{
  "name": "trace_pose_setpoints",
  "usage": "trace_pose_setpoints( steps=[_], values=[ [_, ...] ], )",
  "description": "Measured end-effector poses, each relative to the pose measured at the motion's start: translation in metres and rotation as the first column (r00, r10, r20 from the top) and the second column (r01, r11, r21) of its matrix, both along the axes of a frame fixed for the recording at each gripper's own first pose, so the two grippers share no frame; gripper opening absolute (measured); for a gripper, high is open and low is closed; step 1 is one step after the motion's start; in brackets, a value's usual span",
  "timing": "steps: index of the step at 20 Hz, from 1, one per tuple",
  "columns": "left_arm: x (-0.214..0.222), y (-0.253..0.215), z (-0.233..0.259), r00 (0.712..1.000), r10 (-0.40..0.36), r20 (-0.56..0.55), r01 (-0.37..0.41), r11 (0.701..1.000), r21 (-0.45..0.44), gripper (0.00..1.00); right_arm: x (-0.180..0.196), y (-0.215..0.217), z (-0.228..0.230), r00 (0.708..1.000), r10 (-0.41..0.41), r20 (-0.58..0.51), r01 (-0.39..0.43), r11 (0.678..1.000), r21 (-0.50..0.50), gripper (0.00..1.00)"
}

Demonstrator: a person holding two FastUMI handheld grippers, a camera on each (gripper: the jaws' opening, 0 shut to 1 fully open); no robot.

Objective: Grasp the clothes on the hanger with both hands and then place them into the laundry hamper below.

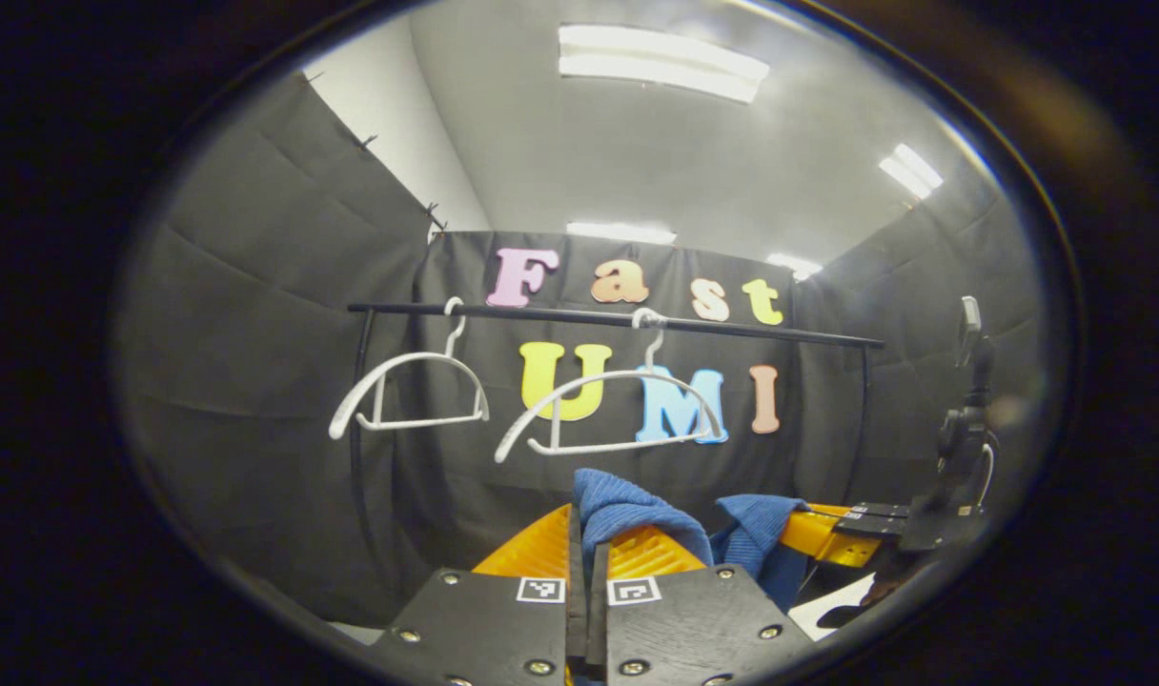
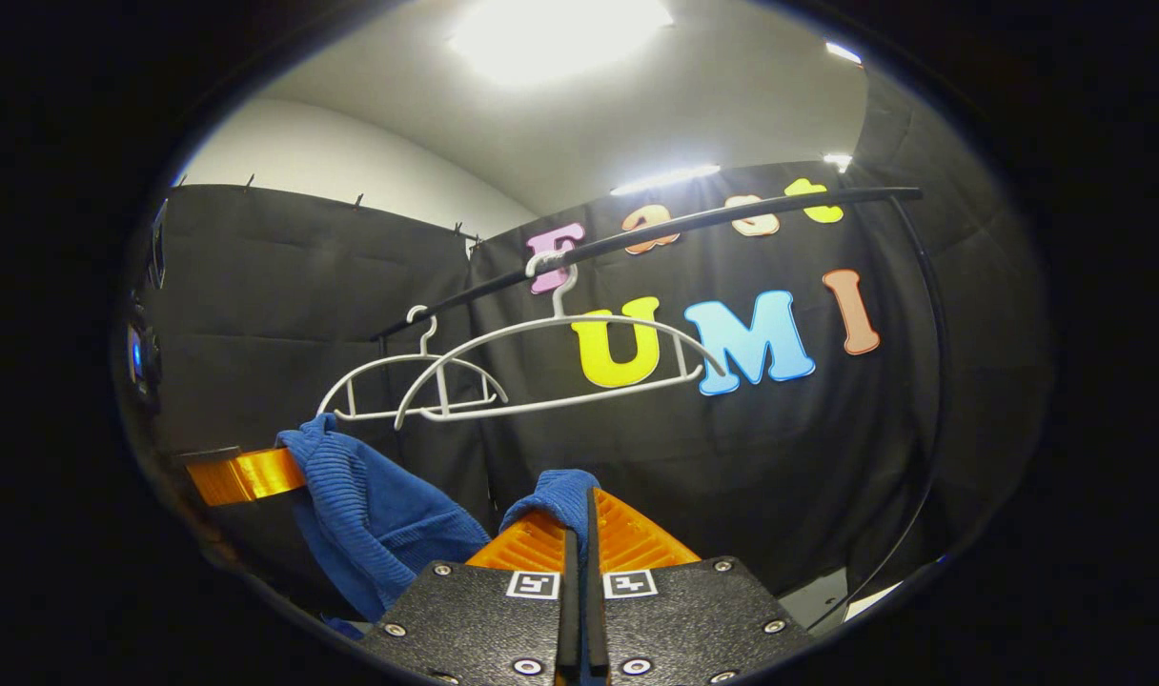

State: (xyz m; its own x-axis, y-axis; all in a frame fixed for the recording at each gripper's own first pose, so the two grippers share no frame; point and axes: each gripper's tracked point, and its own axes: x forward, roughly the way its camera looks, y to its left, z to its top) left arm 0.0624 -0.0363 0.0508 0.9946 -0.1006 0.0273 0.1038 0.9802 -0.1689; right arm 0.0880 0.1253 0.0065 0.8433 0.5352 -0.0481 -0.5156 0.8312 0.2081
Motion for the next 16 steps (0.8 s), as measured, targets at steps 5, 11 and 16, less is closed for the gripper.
trace_pose_setpoints(
  steps=[5,11,16],
  values=[
    [-0.013,-0.011,-0.053,0.996,-0.036,-0.081,0.033,0.999,-0.039,0.01,-0.029,0.004,-0.042,0.997,0.003,-0.074,-0.006,0.999,-0.041,0.02],
    [-0.022,-0.018,-0.142,0.970,-0.059,-0.237,0.046,0.997,-0.060,0.01,-0.051,0.000,-0.110,0.984,-0.026,-0.174,0.002,0.991,-0.135,0.02],
    [-0.031,-0.021,-0.208,0.930,-0.069,-0.362,0.055,0.997,-0.049,0.06,-0.063,-0.006,-0.170,0.963,-0.049,-0.264,-0.012,0.975,-0.224,0.02]
  ],
)
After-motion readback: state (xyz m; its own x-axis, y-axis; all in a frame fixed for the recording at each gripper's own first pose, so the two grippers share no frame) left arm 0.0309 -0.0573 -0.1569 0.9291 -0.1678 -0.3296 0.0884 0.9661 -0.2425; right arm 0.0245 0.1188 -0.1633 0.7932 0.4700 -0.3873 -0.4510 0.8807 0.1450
